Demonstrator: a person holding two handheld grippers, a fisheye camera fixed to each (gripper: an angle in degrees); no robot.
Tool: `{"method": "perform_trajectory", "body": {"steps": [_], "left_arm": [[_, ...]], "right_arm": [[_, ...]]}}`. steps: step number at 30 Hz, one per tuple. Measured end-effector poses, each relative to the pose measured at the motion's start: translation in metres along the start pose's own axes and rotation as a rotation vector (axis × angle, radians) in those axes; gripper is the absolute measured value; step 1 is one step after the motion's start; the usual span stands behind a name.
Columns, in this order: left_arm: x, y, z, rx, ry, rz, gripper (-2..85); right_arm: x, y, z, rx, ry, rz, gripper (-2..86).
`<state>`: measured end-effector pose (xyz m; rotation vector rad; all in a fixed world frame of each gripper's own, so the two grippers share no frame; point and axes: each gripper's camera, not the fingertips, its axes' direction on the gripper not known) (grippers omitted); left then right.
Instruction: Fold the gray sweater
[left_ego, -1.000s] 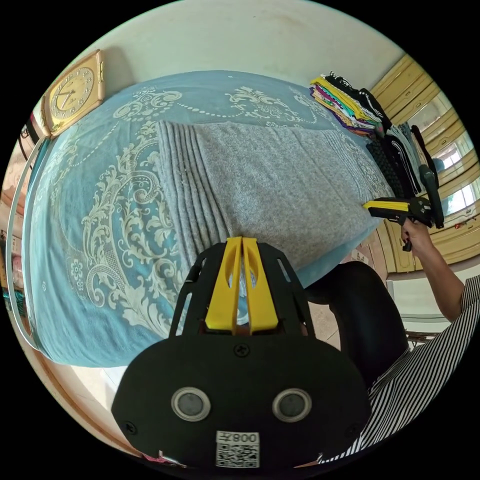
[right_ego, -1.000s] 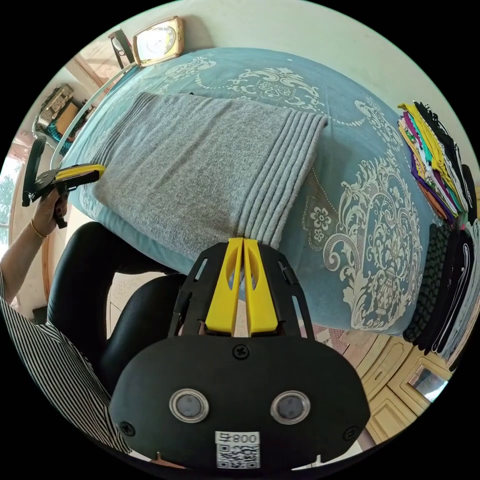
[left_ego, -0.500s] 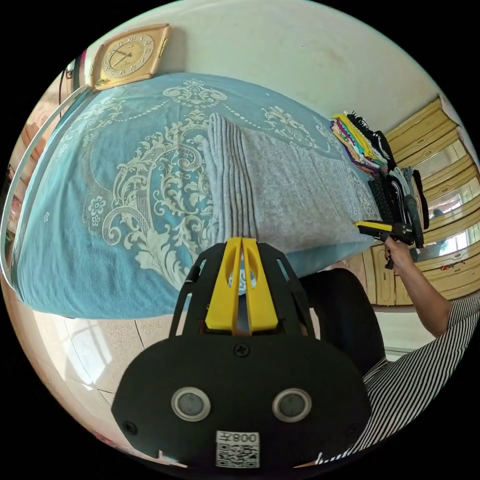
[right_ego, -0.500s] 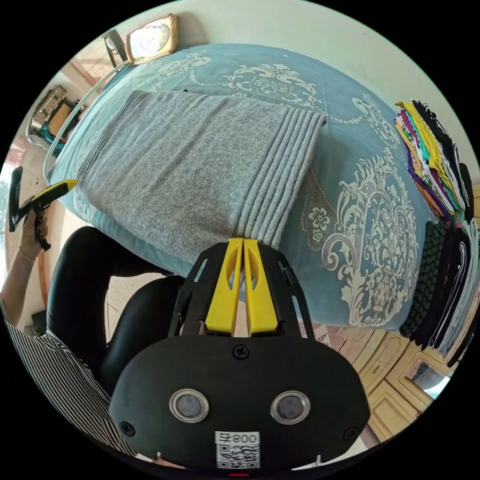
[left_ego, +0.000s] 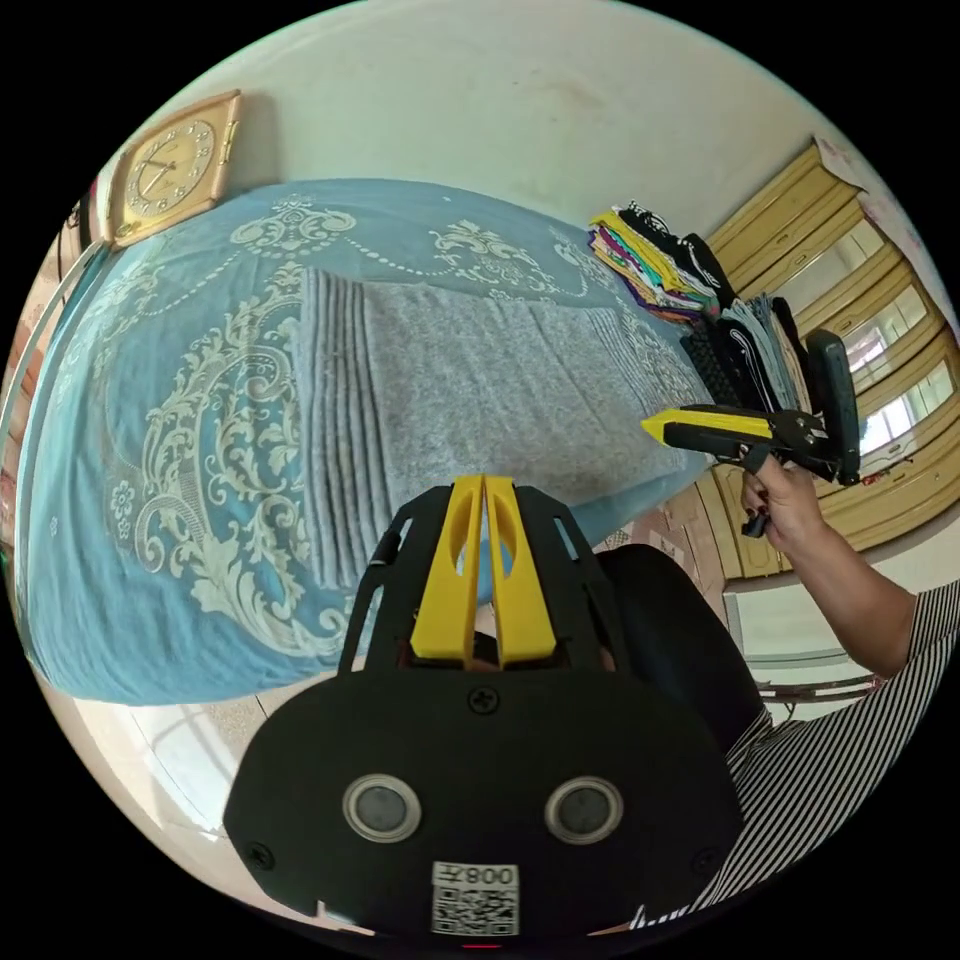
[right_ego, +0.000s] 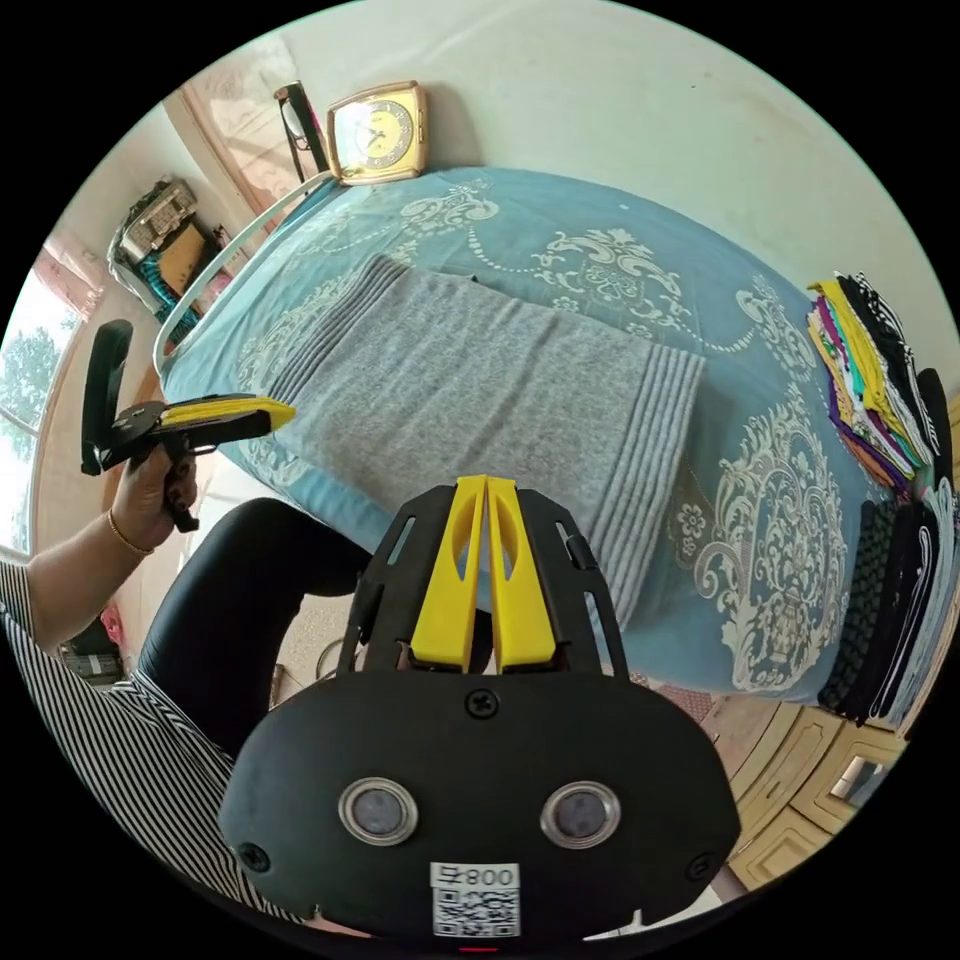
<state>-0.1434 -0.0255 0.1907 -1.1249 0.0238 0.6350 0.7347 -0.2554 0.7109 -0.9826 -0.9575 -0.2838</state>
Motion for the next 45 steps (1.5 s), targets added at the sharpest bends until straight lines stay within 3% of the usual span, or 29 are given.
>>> {"method": "perform_trajectory", "body": {"steps": [3, 12, 24, 35, 45], "left_arm": [[0.003, -0.013, 0.035, -0.107, -0.047, 0.058, 0.1], [-0.043, -0.022, 0.026, -0.09, 0.046, 0.024, 0.2], [-0.187, 0.049, -0.037, 0.054, 0.218, -0.394, 6.2], [-0.251, 0.041, -0.008, 0.074, 0.442, -0.509, 12.1], [-0.266, 0.024, 0.003, 0.071, 0.466, -0.486, 11.8]], "right_arm": [[-0.007, -0.005, 0.055, -0.123, 0.008, -0.021, 0.1], [0.02, 0.002, 0.101, -0.108, -0.007, -0.013, 0.2], [0.062, 0.01, 0.101, 0.015, -0.144, 0.088, 1.5], [-0.007, -0.12, 0.159, -0.001, -0.322, -0.065, 8.5], [-0.098, -0.231, 0.248, -0.126, -0.164, -0.127, 10.8]]}}
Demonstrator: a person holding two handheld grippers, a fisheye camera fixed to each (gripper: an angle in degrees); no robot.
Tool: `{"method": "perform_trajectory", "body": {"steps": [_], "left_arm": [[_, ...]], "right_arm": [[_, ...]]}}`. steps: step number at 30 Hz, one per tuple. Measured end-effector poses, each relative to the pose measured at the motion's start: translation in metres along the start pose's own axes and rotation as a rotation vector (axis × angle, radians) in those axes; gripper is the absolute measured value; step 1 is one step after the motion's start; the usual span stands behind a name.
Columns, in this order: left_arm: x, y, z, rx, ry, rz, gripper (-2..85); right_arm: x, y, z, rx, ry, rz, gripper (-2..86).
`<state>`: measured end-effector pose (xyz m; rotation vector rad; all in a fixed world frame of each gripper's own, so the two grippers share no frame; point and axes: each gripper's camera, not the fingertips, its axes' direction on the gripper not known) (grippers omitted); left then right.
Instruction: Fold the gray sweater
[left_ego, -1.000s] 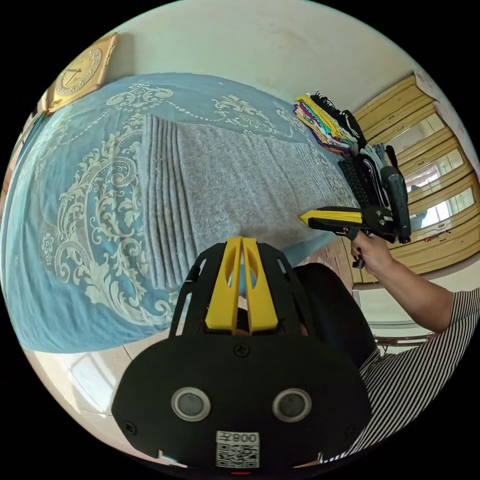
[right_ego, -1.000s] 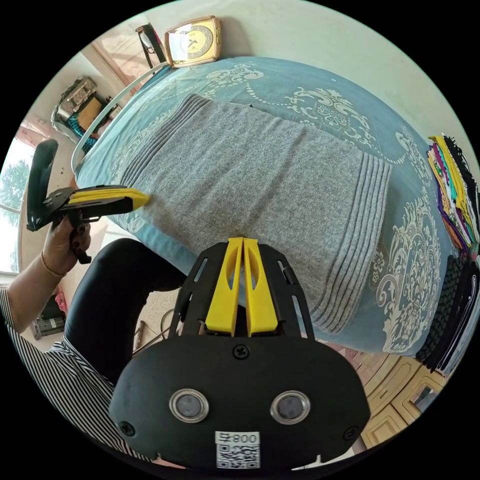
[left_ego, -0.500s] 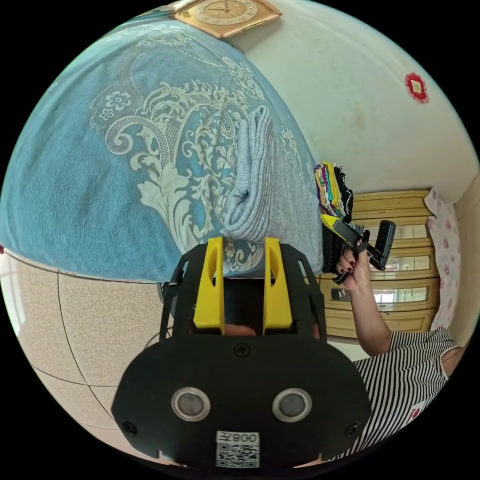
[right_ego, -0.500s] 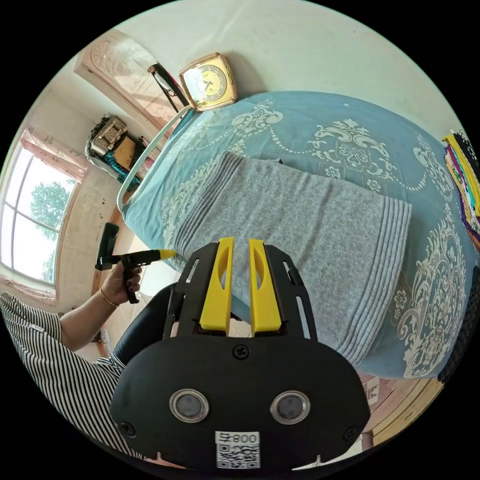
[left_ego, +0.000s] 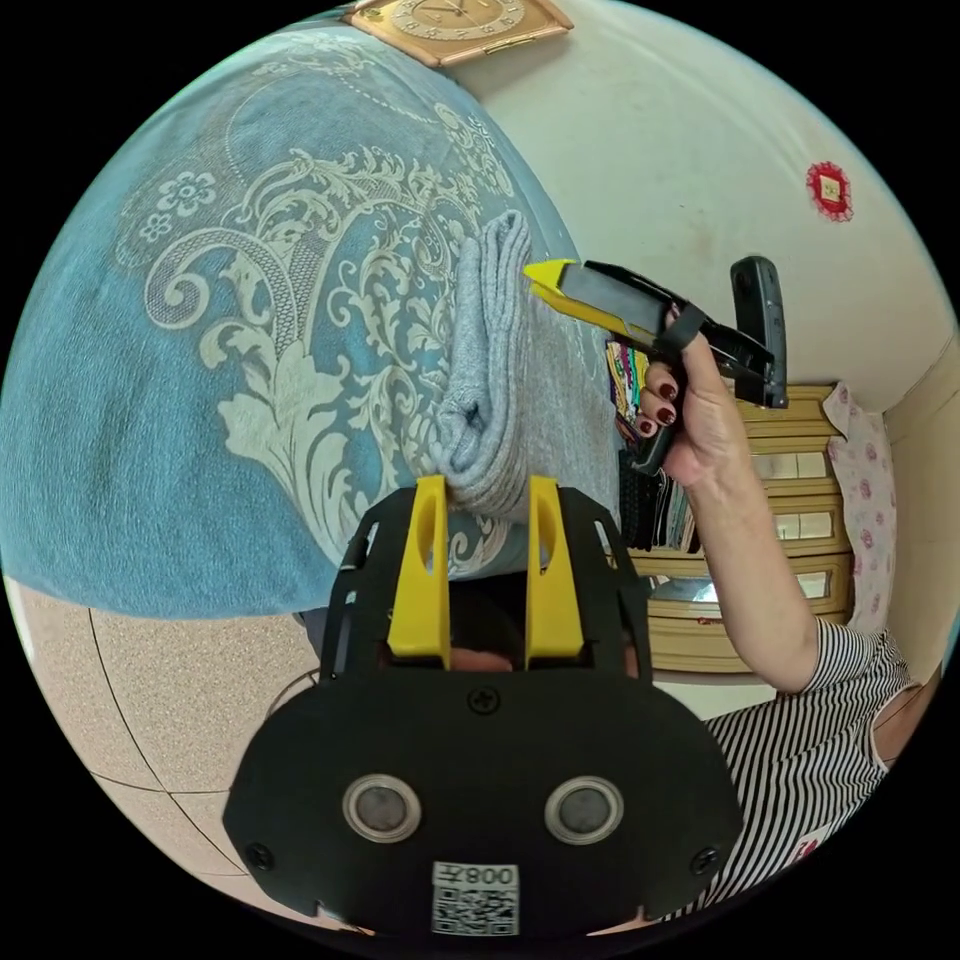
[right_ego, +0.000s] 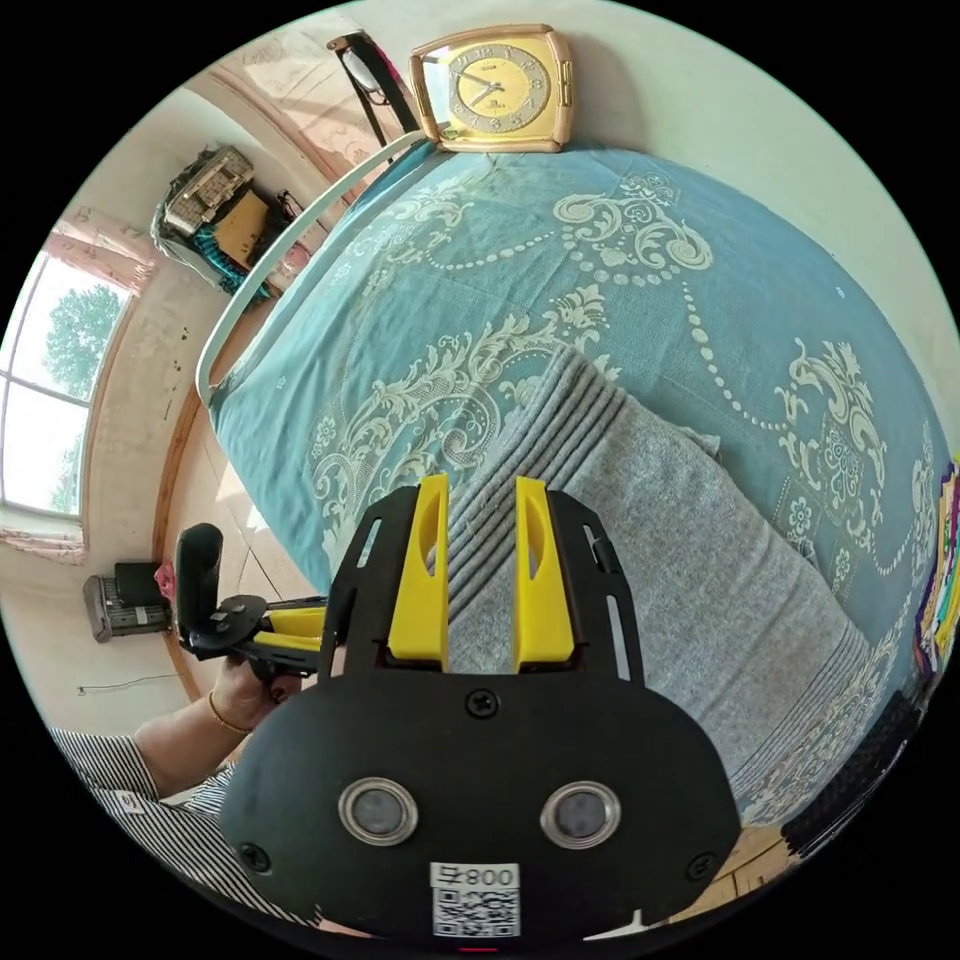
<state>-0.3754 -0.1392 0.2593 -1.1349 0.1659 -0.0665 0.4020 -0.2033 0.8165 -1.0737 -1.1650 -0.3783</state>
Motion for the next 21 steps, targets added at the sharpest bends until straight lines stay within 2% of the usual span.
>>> {"method": "perform_trajectory", "body": {"steps": [4, 8, 13, 21], "left_arm": [[0.009, -0.005, 0.01, -0.017, -0.009, 0.052, 11.0], [0.023, -0.007, 0.025, -0.049, -0.04, 0.113, 11.0], [0.033, -0.007, 0.039, -0.069, -0.063, 0.155, 11.0], [0.02, 0.002, 0.043, -0.022, -0.034, 0.096, 9.8]], "right_arm": [[-0.02, -0.028, 0.048, -0.122, 0.098, 0.001, 11.5], [-0.039, -0.038, 0.066, -0.124, 0.177, 0.001, 11.5], [-0.073, -0.047, 0.092, -0.12, 0.374, -0.018, 10.5], [-0.079, -0.058, 0.093, -0.128, 0.393, -0.02, 8.7]]}}
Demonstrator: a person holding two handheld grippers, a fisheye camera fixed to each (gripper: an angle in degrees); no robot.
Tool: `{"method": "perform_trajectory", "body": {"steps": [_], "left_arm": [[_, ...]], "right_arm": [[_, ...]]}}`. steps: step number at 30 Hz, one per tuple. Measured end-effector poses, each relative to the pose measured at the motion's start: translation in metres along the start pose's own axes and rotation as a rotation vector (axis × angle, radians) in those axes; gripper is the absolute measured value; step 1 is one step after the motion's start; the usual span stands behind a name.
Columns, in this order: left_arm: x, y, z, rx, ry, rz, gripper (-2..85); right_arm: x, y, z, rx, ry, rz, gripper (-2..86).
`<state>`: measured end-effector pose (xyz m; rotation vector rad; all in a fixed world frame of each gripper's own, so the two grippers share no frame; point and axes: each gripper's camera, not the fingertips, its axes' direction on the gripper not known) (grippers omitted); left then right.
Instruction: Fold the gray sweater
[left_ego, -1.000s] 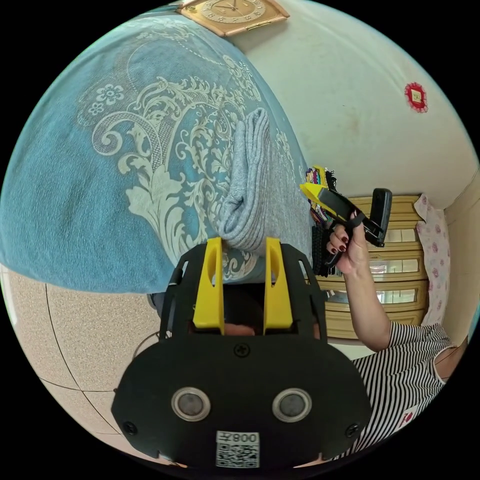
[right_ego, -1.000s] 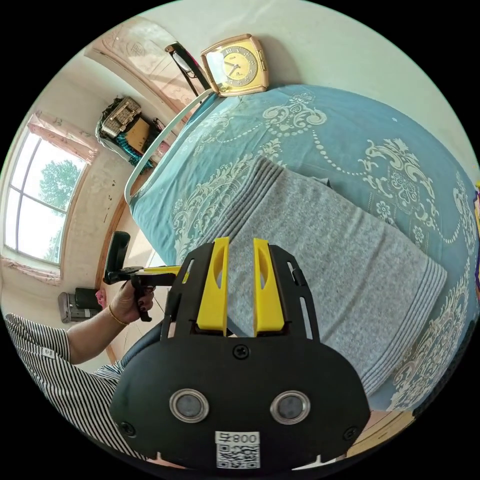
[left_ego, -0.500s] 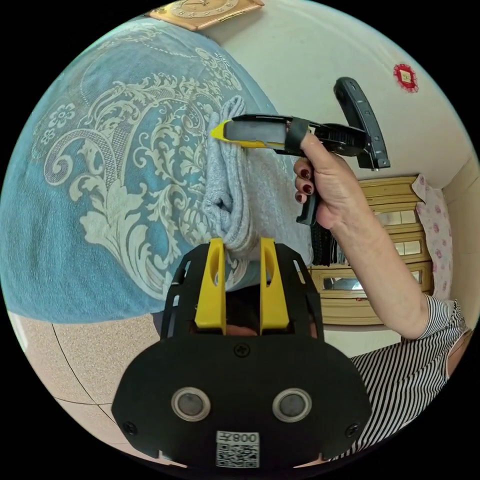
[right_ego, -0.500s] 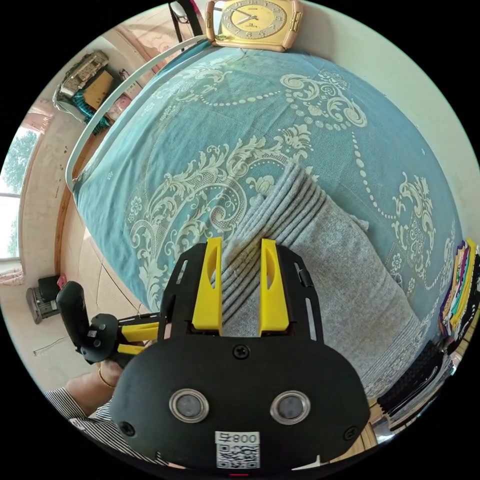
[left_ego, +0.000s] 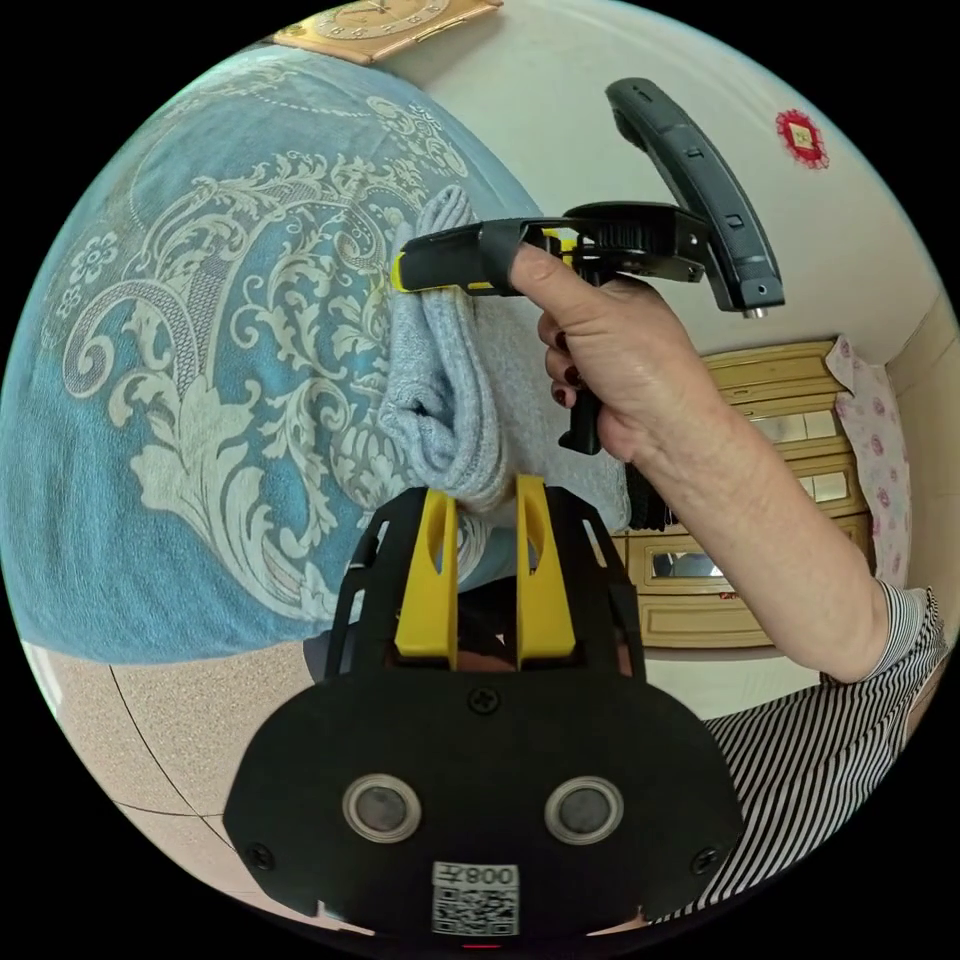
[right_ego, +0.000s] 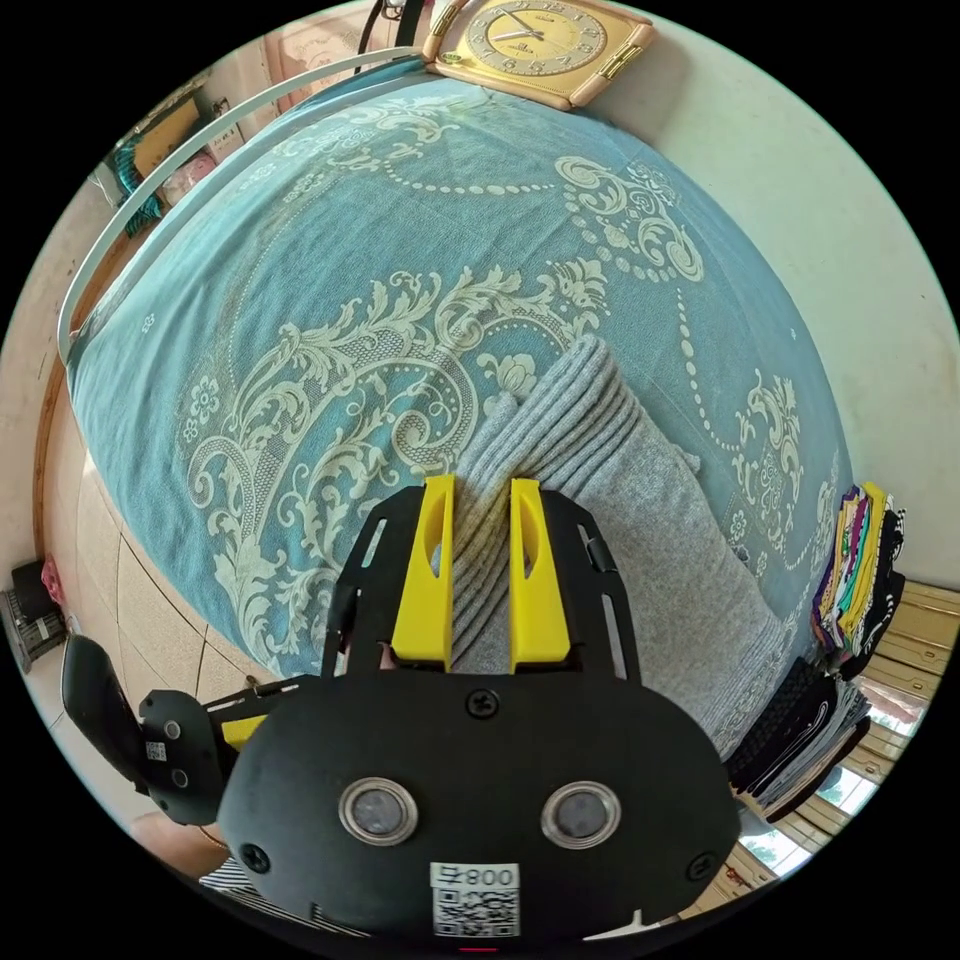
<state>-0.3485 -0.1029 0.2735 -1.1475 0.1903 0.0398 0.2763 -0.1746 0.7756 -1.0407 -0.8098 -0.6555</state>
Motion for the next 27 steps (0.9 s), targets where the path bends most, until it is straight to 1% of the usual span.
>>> {"method": "perform_trajectory", "body": {"steps": [5, 7, 13, 17, 23, 27], "left_arm": [[-0.008, 0.014, 0.008, 0.044, 0.04, -0.064, 8.1], [-0.003, 0.019, 0.012, 0.049, 0.023, -0.057, 7.6], [0.027, 0.032, 0.027, 0.042, -0.092, 0.025, 6.7], [0.05, 0.044, 0.037, 0.042, -0.147, 0.08, 6.4], [0.093, 0.064, 0.052, 0.053, -0.227, 0.196, 6.1], [0.126, 0.076, 0.063, 0.065, -0.266, 0.278, 5.9]], "right_arm": [[0.004, -0.004, -0.008, -0.006, -0.002, -0.018, 7.6], [0.013, -0.003, -0.015, -0.001, -0.034, -0.014, 7.1], [0.05, 0.001, -0.038, -0.003, -0.185, 0.021, 6.0], [0.071, 0.006, -0.058, 0.001, -0.247, 0.035, 5.5], [0.129, 0.034, -0.109, 0.077, -0.405, 0.087, 5.0], [0.185, 0.067, -0.157, 0.159, -0.497, 0.121, 4.9]]}}
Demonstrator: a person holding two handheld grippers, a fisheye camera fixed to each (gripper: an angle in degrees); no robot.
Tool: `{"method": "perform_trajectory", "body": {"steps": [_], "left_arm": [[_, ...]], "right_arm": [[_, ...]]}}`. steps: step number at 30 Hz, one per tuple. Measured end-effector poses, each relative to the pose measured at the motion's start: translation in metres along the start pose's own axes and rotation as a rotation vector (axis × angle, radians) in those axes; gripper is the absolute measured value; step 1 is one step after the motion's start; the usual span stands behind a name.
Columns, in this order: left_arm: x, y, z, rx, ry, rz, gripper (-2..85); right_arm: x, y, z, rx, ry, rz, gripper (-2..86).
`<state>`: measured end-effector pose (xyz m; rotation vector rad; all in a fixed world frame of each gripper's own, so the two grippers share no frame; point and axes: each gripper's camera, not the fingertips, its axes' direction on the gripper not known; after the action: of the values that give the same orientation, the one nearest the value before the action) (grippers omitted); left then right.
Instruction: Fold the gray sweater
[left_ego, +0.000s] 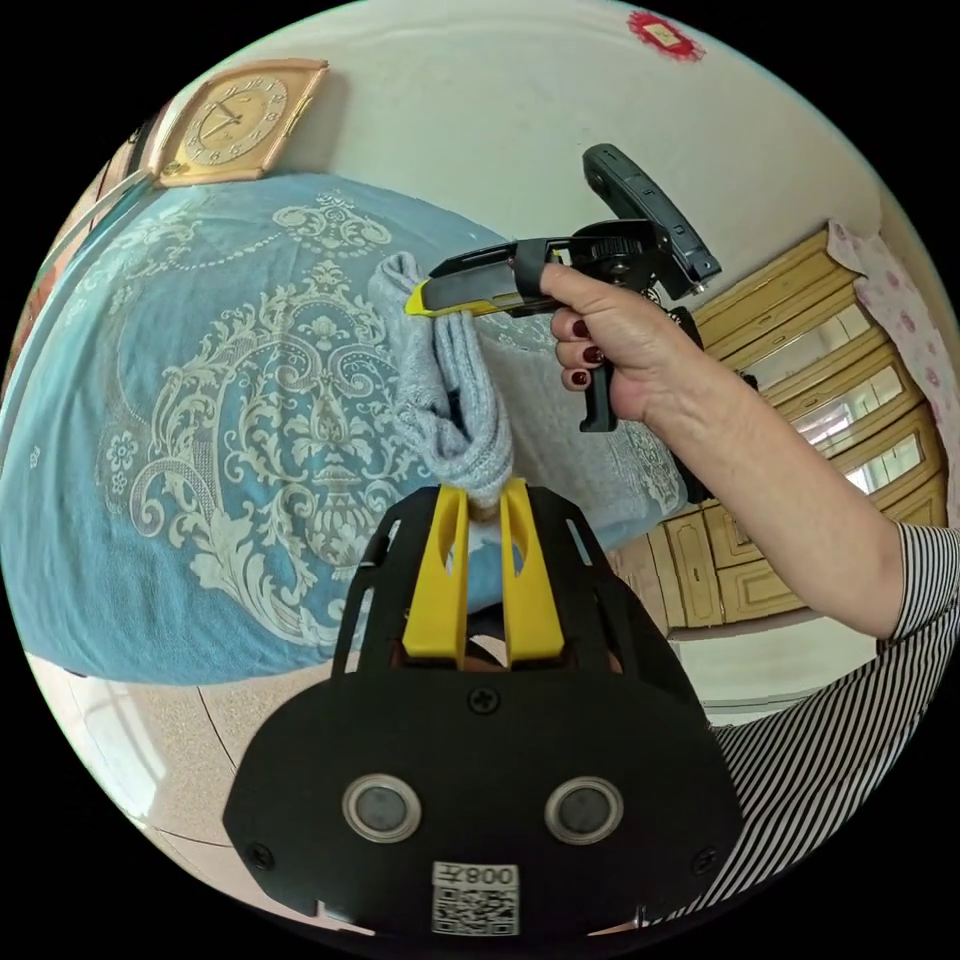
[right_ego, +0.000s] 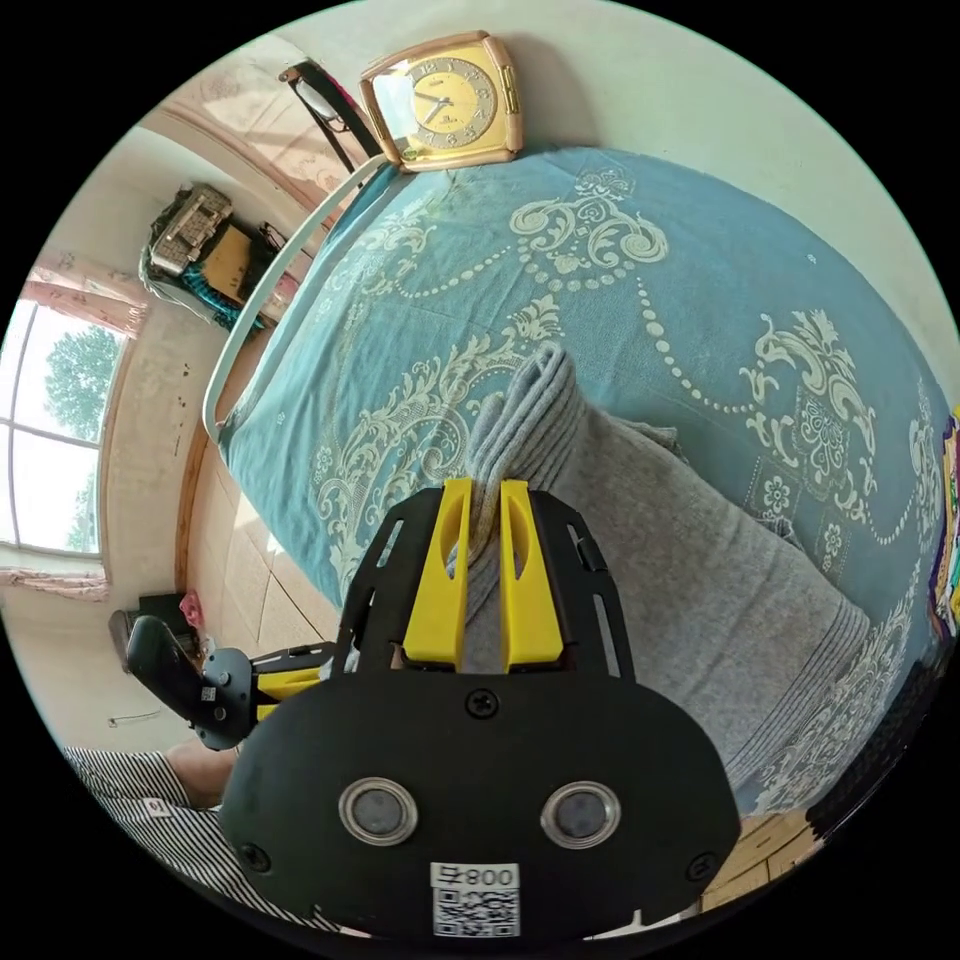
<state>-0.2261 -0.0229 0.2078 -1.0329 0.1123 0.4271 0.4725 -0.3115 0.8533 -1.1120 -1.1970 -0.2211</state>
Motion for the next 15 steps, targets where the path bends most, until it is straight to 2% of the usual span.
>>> {"method": "perform_trajectory", "body": {"steps": [7, 15], "left_arm": [[0.094, 0.001, 0.012, 0.004, -0.054, 0.211, 5.6], [0.212, 0.003, 0.057, -0.043, -0.057, 0.451, 5.2]], "right_arm": [[0.083, 0.06, -0.137, 0.155, -0.223, 0.083, 4.6], [0.178, 0.146, -0.259, 0.308, -0.387, 0.173, 4.5]]}}
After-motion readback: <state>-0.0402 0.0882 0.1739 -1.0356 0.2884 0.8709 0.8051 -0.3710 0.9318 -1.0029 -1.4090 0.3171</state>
